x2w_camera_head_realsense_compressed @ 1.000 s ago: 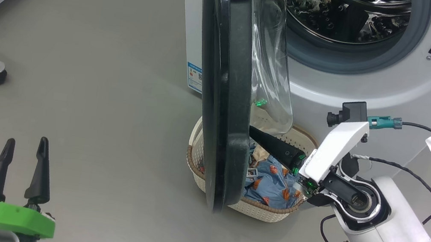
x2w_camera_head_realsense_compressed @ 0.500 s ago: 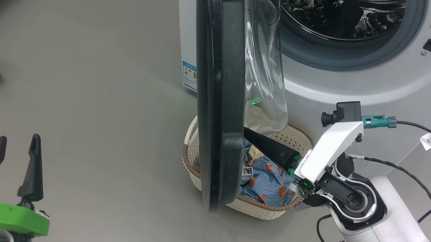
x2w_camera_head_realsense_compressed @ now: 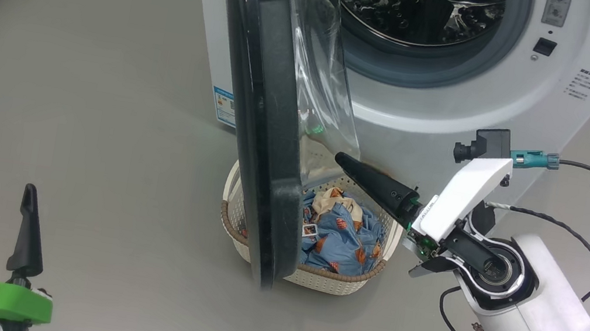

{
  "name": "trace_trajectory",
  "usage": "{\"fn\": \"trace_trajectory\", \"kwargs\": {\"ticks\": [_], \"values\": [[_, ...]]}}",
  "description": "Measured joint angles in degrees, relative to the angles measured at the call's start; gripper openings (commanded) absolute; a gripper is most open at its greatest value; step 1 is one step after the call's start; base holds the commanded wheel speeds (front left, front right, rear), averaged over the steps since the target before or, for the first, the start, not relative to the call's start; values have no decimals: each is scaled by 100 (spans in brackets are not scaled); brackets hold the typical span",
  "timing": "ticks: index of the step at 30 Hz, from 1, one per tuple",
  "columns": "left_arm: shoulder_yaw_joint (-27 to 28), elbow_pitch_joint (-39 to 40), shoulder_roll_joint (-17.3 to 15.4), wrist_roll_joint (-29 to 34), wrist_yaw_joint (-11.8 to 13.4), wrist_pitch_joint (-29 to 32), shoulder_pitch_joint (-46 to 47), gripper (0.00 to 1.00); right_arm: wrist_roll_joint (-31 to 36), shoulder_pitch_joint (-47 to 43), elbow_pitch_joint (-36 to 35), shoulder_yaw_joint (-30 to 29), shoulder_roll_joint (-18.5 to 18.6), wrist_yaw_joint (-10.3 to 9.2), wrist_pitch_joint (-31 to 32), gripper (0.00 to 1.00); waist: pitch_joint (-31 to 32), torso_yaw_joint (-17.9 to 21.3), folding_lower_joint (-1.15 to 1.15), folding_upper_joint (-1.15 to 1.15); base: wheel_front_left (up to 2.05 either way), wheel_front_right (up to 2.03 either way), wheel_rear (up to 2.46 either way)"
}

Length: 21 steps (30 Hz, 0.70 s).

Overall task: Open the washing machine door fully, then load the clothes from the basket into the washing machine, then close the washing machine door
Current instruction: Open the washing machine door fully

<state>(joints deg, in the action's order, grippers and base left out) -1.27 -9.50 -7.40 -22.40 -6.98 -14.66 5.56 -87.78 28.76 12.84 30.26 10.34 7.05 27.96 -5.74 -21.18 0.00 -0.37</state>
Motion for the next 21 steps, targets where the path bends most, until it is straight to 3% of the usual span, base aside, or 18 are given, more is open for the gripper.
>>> {"fn": "trace_trajectory", "kwargs": {"ticks": [1, 2, 21], "values": [[13, 10, -13, 0, 0, 0, 0, 100, 20, 0, -32, -1, 16, 0, -11, 96, 3, 43, 0, 0, 0, 0, 0], [13, 10, -13, 0, 0, 0, 0, 100, 20, 0, -32, -1, 16, 0, -11, 100, 3, 43, 0, 0, 0, 0, 0], [96, 81, -49, 44, 0, 0, -36, 100, 966, 12, -343, -91, 378, 0, -1176, 100, 125, 987, 0, 0, 0, 0, 0]]}}
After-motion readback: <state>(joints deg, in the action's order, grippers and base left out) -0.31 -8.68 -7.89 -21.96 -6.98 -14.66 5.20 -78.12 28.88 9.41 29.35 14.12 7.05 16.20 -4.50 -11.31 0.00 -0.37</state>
